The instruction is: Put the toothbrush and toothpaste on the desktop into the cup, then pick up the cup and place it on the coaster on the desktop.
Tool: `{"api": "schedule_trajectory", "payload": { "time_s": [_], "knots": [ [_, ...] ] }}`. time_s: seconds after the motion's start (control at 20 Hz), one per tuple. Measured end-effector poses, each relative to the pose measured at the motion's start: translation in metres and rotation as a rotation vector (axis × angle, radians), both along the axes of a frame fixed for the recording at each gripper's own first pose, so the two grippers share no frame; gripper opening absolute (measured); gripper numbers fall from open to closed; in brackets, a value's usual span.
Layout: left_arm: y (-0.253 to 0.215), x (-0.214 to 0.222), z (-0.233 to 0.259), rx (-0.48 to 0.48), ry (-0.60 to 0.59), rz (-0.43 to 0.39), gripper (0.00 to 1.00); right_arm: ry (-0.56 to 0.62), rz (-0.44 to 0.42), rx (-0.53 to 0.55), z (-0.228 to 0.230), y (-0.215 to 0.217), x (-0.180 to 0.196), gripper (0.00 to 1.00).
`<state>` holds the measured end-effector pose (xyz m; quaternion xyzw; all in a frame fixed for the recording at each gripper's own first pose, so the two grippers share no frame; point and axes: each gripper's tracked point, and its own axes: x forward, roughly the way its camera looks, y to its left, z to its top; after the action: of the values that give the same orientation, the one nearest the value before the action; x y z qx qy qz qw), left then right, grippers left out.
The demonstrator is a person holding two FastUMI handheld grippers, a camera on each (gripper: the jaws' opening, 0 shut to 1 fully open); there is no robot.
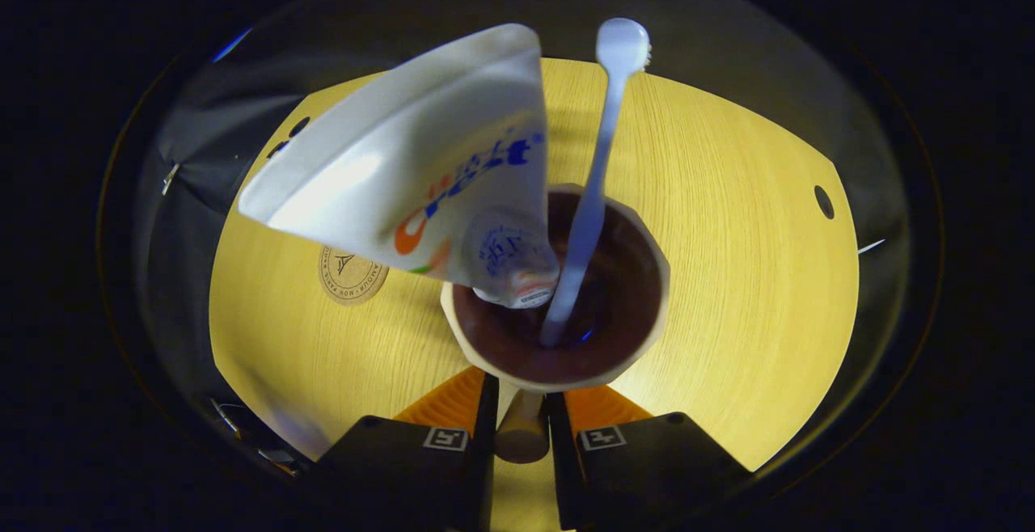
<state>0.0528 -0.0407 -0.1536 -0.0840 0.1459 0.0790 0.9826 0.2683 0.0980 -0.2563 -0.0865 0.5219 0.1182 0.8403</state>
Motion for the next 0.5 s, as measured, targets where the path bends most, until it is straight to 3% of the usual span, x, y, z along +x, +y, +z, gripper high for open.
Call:
{"api": "schedule_trajectory", "payload": {
  "time_s": [0.15, 0.2, 0.25, 0.3, 0.4, 0.5],
  "knots": [
    [-0.002, -0.005, -0.003, -0.001, 0.008, -0.007, 0.98, -0.012, 0.042, -0.04, -0.001, 0.0, -0.003, 0.31],
    [-0.002, -0.008, -0.004, 0.001, 0.011, -0.009, 0.98, -0.017, 0.048, -0.048, 0.0, -0.002, -0.002, 0.24],
    [-0.002, -0.009, -0.004, 0.004, 0.013, -0.009, 0.97, -0.022, 0.043, -0.047, 0.0, -0.003, -0.001, 0.3],
    [-0.003, -0.01, -0.006, 0.005, 0.017, -0.01, 0.98, -0.025, 0.035, -0.043, 0.002, -0.002, -0.002, 0.22],
    [-0.004, -0.012, -0.008, 0.006, 0.023, -0.01, 0.98, -0.044, 0.02, -0.033, 0.001, -0.001, 0.0, 0.29],
    [-0.005, -0.014, -0.009, 0.007, 0.023, -0.013, 0.98, -0.067, 0.015, -0.032, 0.004, -0.004, 0.001, 0.29]
  ]
}}
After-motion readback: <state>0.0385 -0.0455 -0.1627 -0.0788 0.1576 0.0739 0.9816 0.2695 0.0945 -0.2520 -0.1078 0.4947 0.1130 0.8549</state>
